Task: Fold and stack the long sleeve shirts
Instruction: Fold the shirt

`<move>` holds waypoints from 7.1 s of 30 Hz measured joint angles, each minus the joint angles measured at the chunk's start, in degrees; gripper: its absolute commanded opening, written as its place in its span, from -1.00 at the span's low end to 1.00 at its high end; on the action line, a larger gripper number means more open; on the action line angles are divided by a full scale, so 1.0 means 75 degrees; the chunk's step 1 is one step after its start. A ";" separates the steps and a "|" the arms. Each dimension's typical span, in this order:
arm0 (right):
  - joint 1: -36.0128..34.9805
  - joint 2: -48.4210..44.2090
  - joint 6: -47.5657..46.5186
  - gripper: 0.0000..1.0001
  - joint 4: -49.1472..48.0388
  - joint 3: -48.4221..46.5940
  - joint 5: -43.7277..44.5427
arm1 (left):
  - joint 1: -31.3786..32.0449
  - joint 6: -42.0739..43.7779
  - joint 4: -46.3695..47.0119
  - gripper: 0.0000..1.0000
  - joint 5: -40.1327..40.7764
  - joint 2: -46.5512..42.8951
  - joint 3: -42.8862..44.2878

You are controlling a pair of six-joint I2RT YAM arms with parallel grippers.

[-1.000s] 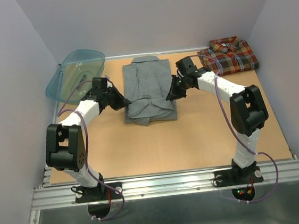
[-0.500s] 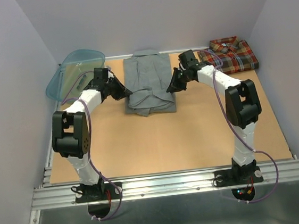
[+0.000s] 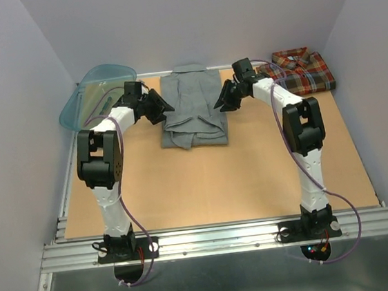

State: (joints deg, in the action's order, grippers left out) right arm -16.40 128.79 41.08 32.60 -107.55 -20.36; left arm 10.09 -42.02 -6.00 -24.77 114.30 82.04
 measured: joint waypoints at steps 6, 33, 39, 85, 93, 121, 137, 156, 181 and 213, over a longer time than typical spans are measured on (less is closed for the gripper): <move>0.0146 0.0070 -0.0245 0.18 -0.0026 -0.0737 0.0067 | -0.0012 -0.0353 0.0393 0.58 -0.0321 0.0268 0.0688; -0.2634 -0.2037 -0.7886 1.00 -0.0449 0.2326 0.2515 | -0.0204 0.1754 -0.0516 0.96 0.3188 -0.5796 -0.3066; -0.2725 -0.1279 -0.8151 1.00 -0.0440 0.2203 0.3488 | -0.0204 0.1955 -0.0530 0.96 0.3331 -0.6464 -0.4535; -0.2614 -0.1227 -0.8664 0.96 -0.0236 0.0277 0.4468 | -0.0189 0.2317 0.0953 0.95 0.3136 -0.6204 -0.5761; -0.2349 -0.1227 -0.8061 0.75 -0.0259 0.0117 0.4057 | -0.0189 0.2340 0.0953 0.95 0.3136 -0.6204 -0.5761; -0.4625 -0.0784 -0.8451 0.12 -0.1014 0.0705 0.4281 | -0.0189 0.2189 0.0816 0.95 0.3940 -0.5939 -0.5761; -0.4625 -0.0122 -0.8687 -0.45 -0.1125 0.0705 0.5062 | -0.0189 0.2142 0.0612 0.95 0.3998 -0.5840 -0.5756; -0.4561 -0.0119 -0.9203 -0.89 -0.1387 0.0414 0.6117 | -0.0189 0.2139 0.0592 0.95 0.3998 -0.5840 -0.5756; -0.3019 0.0262 -0.7548 0.24 -0.2229 -0.1189 0.6356 | -0.0189 0.1871 0.0510 0.84 0.3337 -0.5345 -0.5423; 0.0003 -0.0309 -0.2060 -0.28 -0.2766 0.1568 0.0321 | 0.0262 0.1250 0.0836 -0.07 0.1664 -0.1151 -0.2652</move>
State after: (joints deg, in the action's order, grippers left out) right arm -16.38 126.48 25.63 11.86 -95.79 -17.96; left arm 12.05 -32.64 0.27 -12.29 105.67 62.15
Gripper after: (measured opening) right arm 0.361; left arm 0.515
